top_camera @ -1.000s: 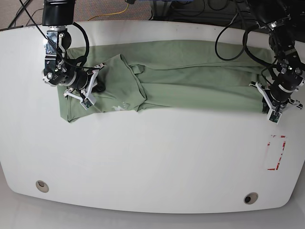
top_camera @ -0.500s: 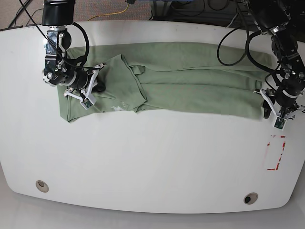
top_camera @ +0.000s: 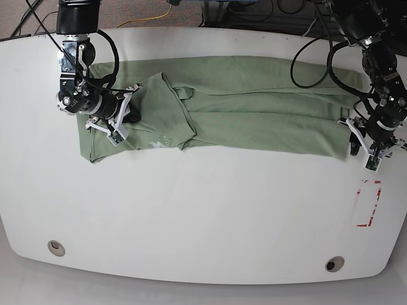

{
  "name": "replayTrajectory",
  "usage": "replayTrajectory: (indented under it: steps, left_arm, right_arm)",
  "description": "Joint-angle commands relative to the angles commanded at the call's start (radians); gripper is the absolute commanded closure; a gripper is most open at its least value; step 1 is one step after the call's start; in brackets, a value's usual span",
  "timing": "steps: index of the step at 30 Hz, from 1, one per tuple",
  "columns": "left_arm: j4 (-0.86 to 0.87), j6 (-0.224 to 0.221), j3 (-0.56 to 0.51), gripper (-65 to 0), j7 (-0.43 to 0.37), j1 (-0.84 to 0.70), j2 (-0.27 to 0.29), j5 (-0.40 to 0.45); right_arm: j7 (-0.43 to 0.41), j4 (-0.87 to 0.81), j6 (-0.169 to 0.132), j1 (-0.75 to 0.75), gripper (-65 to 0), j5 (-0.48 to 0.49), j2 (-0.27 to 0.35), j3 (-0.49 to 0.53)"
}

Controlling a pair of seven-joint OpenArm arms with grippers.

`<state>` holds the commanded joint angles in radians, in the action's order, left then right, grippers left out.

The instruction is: Layout the t-shirt on the table in an organized manner, then fold the t-shirt properly

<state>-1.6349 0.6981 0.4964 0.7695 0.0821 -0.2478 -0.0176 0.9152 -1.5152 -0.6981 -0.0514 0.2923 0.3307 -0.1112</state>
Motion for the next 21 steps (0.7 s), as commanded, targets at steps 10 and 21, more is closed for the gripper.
replayTrajectory:
  steps: [10,21]
  left_arm:
    - [0.247,0.0,0.0,-27.2,-0.064,0.123,-0.002,-0.003]
    - [0.318,0.0,0.0,-40.8,-0.091,0.143,-0.002,0.0]
  right_arm:
    - [0.0,0.0,0.0,-0.003,-2.7,0.002,0.0,0.0]
    - [0.002,0.0,0.0,-0.005,-2.7,0.002,0.0,0.0]
